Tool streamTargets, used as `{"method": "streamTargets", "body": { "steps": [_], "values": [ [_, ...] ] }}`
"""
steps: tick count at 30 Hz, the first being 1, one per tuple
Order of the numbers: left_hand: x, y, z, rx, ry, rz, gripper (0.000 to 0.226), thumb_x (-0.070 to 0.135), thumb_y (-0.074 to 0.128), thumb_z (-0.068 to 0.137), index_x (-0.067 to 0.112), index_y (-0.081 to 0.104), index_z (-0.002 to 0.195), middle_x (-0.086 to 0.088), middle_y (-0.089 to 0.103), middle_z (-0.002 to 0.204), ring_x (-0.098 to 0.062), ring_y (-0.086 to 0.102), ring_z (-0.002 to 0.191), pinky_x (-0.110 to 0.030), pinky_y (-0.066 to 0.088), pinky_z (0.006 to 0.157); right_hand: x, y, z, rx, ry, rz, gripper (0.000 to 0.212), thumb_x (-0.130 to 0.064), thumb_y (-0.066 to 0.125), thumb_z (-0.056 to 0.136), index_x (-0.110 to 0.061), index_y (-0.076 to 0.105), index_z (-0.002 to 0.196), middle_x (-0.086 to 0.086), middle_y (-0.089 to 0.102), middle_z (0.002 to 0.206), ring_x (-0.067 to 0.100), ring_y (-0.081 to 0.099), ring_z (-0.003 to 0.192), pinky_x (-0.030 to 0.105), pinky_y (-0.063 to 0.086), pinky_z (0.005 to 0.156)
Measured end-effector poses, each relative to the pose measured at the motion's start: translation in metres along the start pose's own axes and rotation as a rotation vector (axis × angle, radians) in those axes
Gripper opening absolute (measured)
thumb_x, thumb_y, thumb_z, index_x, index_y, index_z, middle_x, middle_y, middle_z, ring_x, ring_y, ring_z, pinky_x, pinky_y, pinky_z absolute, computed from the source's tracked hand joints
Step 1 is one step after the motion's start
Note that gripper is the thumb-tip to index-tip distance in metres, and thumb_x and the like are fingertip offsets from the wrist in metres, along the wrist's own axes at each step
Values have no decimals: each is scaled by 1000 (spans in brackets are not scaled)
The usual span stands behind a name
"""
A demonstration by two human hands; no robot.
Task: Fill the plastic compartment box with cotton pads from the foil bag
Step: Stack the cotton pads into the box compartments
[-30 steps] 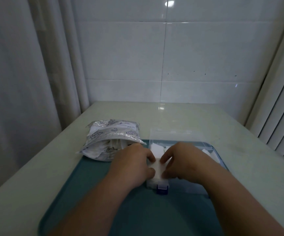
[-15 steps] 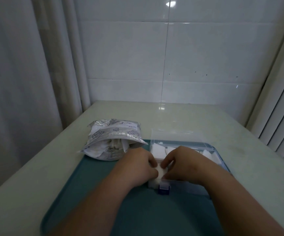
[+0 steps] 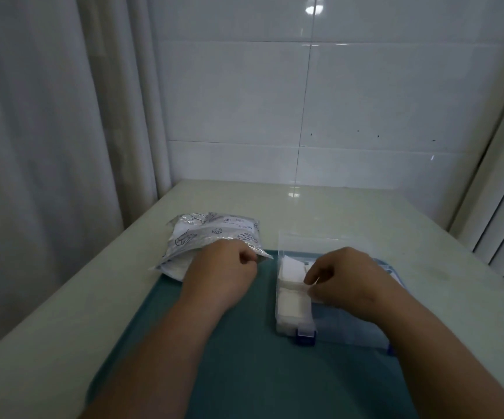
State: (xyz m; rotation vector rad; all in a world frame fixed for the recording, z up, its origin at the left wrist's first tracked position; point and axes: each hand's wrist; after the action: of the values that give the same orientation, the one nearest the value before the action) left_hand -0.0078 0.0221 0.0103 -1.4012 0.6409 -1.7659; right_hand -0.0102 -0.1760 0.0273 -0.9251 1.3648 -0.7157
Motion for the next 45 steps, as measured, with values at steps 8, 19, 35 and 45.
{"method": "streamTargets", "body": {
  "steps": [8, 19, 35, 45],
  "values": [
    [-18, 5, 3, -21, -26, 333, 27, 18, 48, 89, 22, 65, 110, -10, 61, 115, -29, 58, 104, -35, 49, 83, 1, 4, 0, 40, -23, 7, 14, -25, 68, 84, -31, 70, 97, -10, 65, 92, 6, 60, 80, 22, 54, 75],
    [-22, 16, 7, -221, -73, 205, 54, 13, 46, 86, 37, 52, 133, -7, 40, 141, -29, 39, 130, -37, 36, 108, -1, 4, -2, 40, -24, 22, 15, -27, 68, 85, -30, 69, 99, -8, 65, 96, 6, 60, 82, 25, 54, 79],
    [-29, 25, 11, -180, -84, 369, 54, 18, 46, 87, 26, 39, 141, -14, 39, 142, -35, 37, 130, -41, 35, 104, -2, 6, -2, 29, -27, 59, 16, -35, 68, 85, -29, 67, 100, -11, 64, 93, 7, 60, 80, 29, 57, 77],
    [-23, 20, 12, -46, -50, 321, 35, 9, 48, 84, 14, 54, 118, -8, 56, 128, -30, 53, 116, -38, 46, 87, -1, 7, -2, 35, -22, 65, 15, -35, 69, 85, -31, 67, 99, -9, 65, 94, 8, 61, 82, 30, 57, 78]
  ]
}}
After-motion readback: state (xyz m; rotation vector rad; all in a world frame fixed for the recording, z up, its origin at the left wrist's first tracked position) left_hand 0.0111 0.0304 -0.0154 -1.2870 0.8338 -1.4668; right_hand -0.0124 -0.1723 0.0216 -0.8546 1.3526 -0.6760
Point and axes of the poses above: each hand's wrist, its own z-axis towards the middle knuckle, its own y-axis out of the palm, x = y × z
